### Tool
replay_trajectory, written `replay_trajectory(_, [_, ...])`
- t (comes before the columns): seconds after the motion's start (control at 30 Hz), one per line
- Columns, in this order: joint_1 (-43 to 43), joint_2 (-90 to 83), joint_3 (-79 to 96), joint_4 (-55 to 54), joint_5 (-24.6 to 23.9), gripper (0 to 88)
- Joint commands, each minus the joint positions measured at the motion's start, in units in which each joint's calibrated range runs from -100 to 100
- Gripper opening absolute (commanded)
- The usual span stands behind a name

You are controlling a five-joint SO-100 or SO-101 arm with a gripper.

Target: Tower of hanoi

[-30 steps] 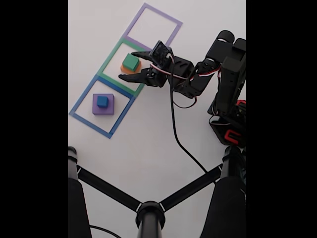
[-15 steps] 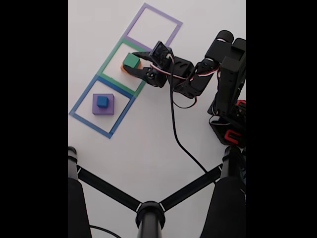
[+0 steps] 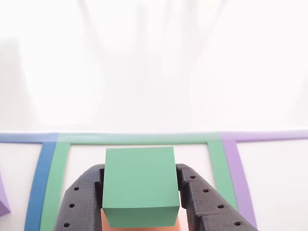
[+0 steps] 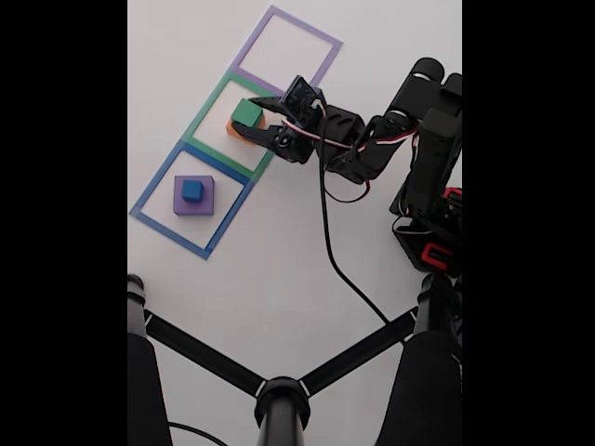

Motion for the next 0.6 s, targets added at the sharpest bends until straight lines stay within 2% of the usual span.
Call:
replay_trajectory(0.0, [-1.37, -11.83, 0.39, 8.79, 0.00, 5.6])
replay_trajectory(0.23, [-1.06, -31.94, -1.97, 34.61, 0.00, 5.5])
replay_trajectory(0.37, [0.46, -43.00, -9.88, 59.78, 0.00, 5.0])
replay_trajectory(0.57, [2.14, -50.61, -34.86, 101.06, 0.00, 4.4])
